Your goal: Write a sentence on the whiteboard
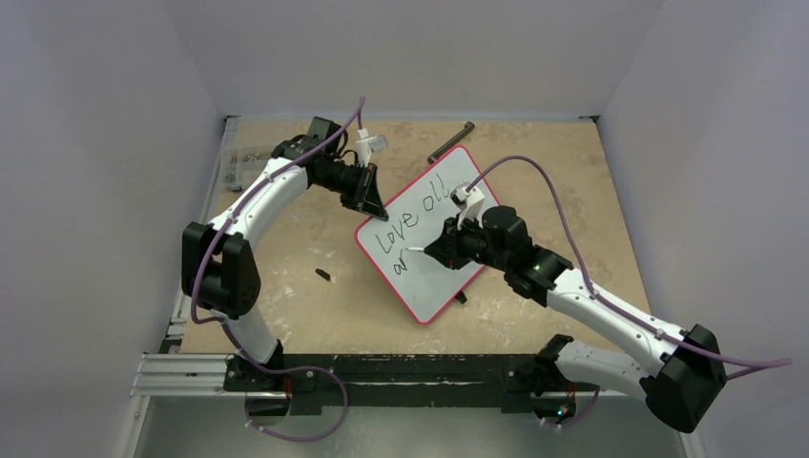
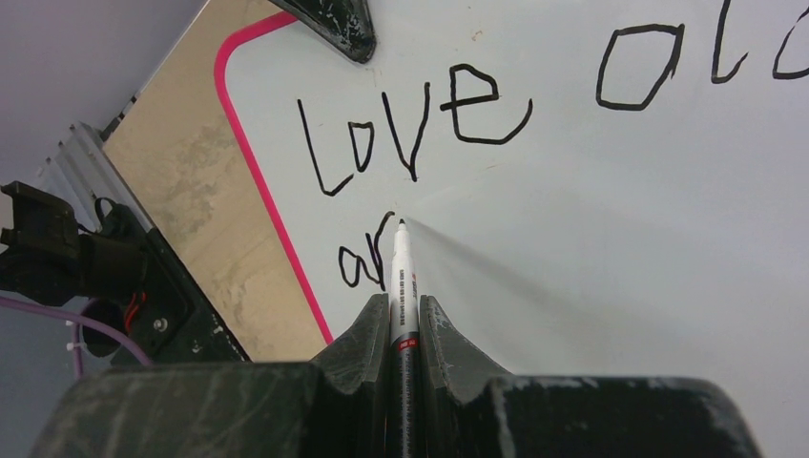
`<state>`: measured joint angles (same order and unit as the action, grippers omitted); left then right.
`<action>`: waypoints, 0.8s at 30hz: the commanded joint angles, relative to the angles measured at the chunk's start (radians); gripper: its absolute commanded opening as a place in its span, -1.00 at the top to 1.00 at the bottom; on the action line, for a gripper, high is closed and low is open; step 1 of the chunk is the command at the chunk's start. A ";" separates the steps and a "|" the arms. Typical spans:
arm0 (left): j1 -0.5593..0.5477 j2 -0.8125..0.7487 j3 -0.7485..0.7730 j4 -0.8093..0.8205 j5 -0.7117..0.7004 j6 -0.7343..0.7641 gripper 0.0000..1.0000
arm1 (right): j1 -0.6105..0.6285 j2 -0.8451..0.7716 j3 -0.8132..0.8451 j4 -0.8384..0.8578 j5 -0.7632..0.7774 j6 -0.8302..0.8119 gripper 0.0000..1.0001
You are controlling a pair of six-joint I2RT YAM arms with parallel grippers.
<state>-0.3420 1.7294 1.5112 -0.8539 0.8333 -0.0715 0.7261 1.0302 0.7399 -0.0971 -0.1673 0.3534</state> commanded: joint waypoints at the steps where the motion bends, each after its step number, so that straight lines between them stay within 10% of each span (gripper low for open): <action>1: -0.008 -0.044 0.018 0.024 -0.050 0.033 1.00 | -0.001 0.022 -0.003 0.037 0.005 -0.012 1.00; 24: -0.008 -0.039 0.019 0.024 -0.052 0.032 1.00 | -0.001 0.016 -0.086 0.001 -0.064 -0.027 1.00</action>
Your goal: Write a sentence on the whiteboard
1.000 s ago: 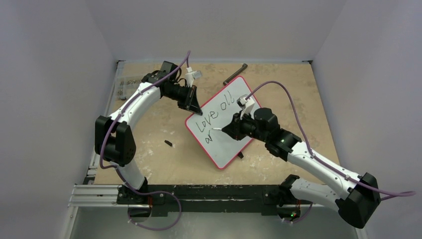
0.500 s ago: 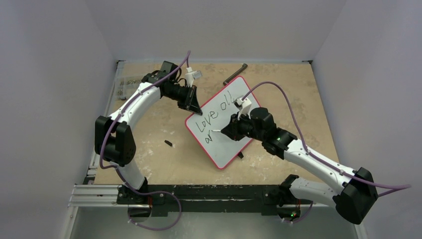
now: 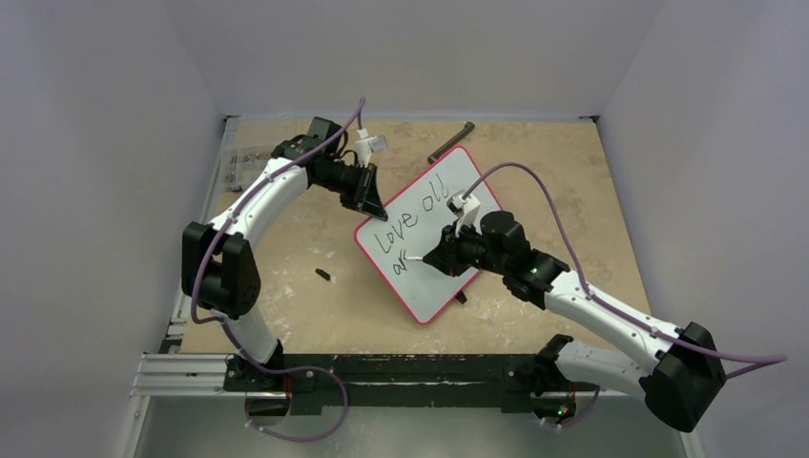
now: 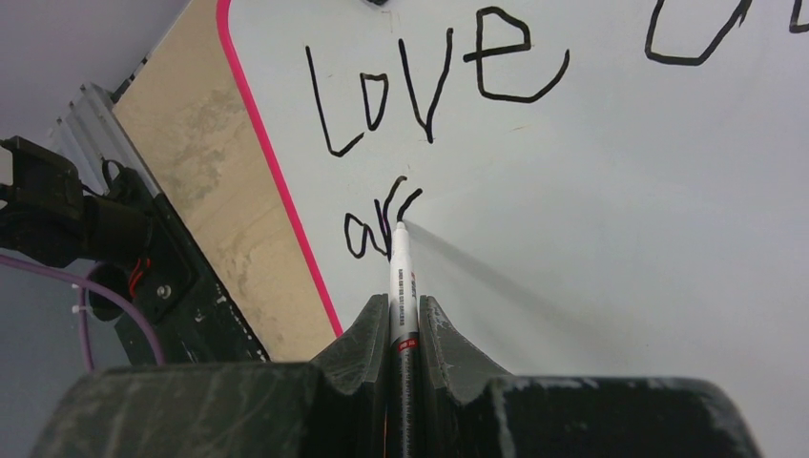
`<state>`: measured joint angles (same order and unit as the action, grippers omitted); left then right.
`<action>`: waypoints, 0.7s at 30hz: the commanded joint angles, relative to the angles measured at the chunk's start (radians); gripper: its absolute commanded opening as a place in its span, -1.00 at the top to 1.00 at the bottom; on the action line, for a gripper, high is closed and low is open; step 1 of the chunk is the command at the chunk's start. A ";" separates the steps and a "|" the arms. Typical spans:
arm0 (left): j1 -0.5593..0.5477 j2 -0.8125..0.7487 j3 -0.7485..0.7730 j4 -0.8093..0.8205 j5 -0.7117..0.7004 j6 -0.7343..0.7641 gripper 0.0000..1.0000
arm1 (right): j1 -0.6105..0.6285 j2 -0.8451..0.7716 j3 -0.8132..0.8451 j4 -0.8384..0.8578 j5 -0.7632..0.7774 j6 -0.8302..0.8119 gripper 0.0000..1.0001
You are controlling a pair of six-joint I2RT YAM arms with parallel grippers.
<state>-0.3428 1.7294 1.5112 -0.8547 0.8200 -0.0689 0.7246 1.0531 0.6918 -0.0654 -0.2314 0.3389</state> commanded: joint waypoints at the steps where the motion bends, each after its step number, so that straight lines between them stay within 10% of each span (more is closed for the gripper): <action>1: -0.007 -0.038 0.020 0.026 -0.038 0.029 1.00 | 0.001 -0.013 -0.040 -0.039 0.004 -0.012 1.00; 21: -0.007 -0.047 0.015 0.026 -0.036 0.029 1.00 | 0.001 0.013 0.059 -0.119 0.171 0.038 1.00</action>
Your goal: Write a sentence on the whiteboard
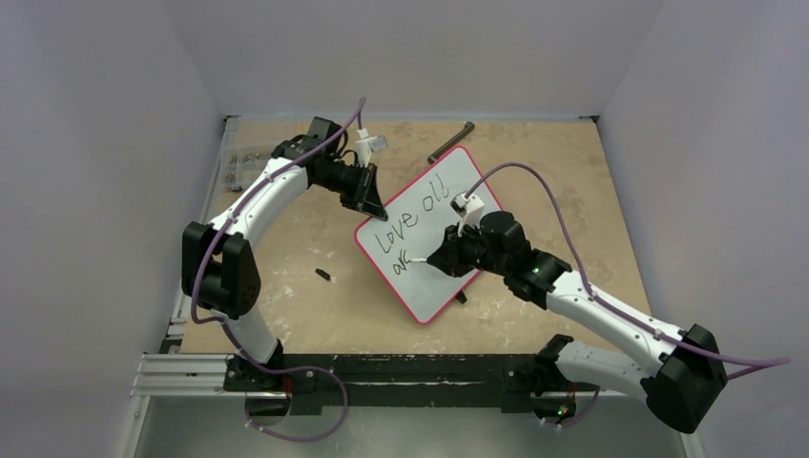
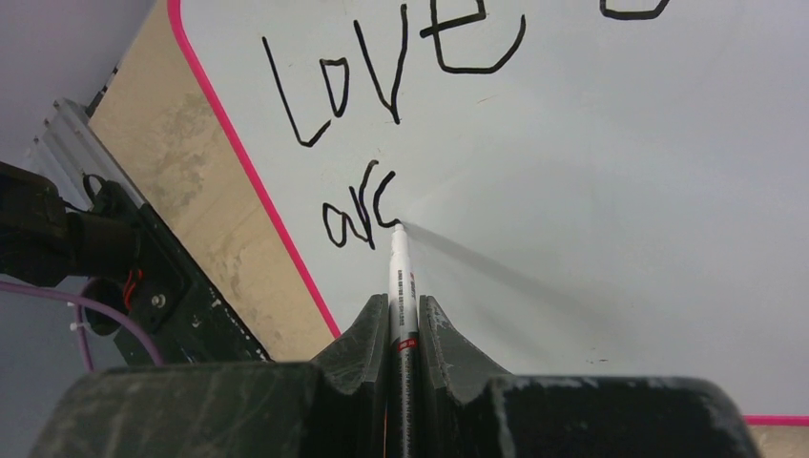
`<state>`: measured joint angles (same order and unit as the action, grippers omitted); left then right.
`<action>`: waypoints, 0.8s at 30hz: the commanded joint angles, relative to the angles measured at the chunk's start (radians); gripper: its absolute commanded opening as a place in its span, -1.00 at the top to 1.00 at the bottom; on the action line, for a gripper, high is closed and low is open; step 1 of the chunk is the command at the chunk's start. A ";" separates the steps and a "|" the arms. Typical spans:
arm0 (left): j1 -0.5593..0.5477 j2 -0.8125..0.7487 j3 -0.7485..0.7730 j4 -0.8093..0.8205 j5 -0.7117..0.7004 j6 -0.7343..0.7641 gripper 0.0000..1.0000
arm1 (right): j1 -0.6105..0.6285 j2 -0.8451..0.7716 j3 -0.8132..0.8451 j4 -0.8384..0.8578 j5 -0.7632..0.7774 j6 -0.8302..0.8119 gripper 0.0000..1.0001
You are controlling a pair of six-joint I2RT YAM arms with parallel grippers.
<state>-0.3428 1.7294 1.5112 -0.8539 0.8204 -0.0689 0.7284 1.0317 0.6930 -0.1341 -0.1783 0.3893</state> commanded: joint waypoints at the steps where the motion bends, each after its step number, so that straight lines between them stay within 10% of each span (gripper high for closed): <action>1: -0.007 -0.048 0.015 0.026 -0.037 0.029 1.00 | -0.003 0.042 0.070 -0.055 0.123 -0.016 1.00; 24: -0.007 -0.048 0.016 0.026 -0.033 0.026 1.00 | -0.003 0.079 0.132 0.007 0.062 -0.035 1.00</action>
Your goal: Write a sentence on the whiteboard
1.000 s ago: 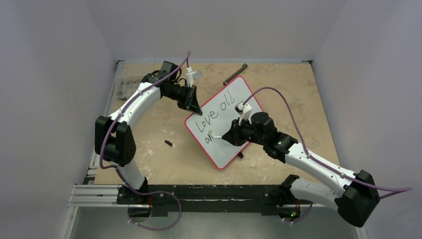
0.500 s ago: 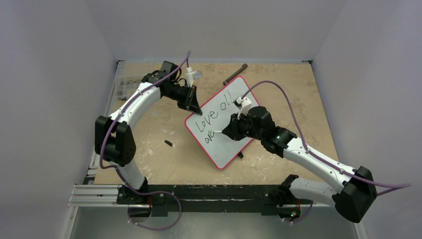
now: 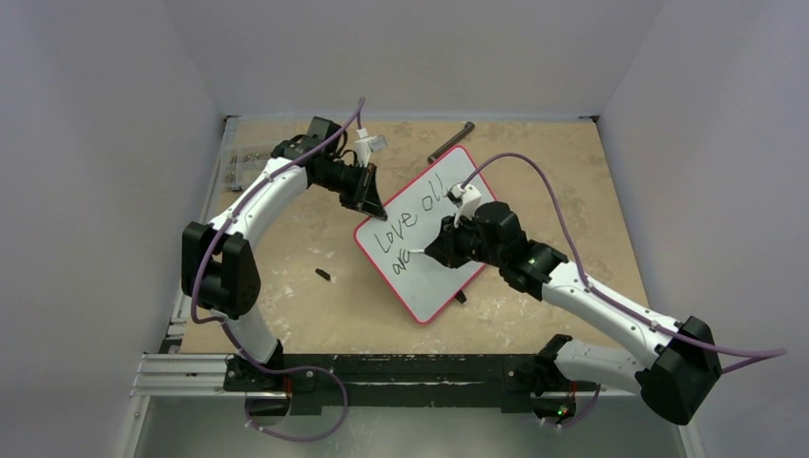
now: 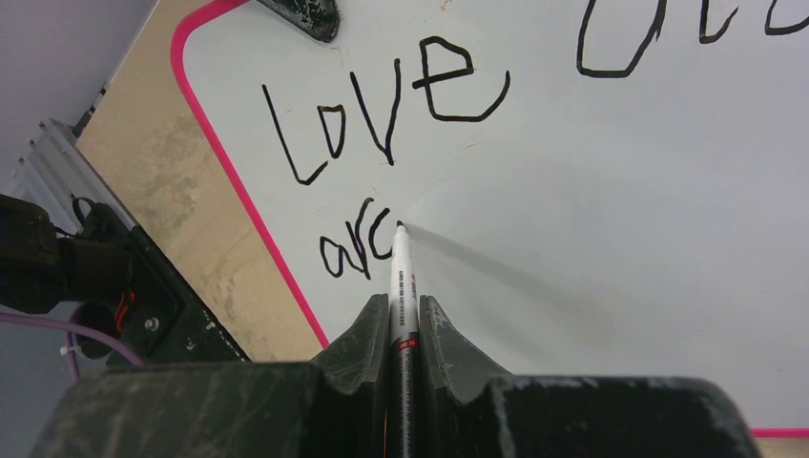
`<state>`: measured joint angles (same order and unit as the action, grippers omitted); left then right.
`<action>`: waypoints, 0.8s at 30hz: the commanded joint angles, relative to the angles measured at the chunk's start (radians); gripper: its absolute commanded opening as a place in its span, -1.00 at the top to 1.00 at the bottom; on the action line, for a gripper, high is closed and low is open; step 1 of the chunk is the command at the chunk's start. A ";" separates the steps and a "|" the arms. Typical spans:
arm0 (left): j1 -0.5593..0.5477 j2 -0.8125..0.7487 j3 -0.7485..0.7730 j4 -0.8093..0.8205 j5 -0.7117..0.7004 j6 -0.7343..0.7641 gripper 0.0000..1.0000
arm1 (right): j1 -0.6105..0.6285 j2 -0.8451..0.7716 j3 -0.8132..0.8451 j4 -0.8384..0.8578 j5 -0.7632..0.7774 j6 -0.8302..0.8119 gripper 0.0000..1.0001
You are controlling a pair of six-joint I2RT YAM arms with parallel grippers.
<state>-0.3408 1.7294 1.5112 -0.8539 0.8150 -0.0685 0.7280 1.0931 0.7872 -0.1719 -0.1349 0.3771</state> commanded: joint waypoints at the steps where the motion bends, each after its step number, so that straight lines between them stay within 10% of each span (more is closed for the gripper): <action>1: -0.009 -0.047 0.017 0.026 -0.028 0.027 1.00 | -0.003 0.019 0.041 0.044 0.017 -0.022 1.00; 24: -0.009 -0.052 0.018 0.026 -0.036 0.029 1.00 | -0.002 -0.066 0.046 -0.008 -0.027 -0.022 1.00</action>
<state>-0.3412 1.7264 1.5112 -0.8543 0.8230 -0.0700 0.7261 1.0985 0.8143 -0.1711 -0.1593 0.3698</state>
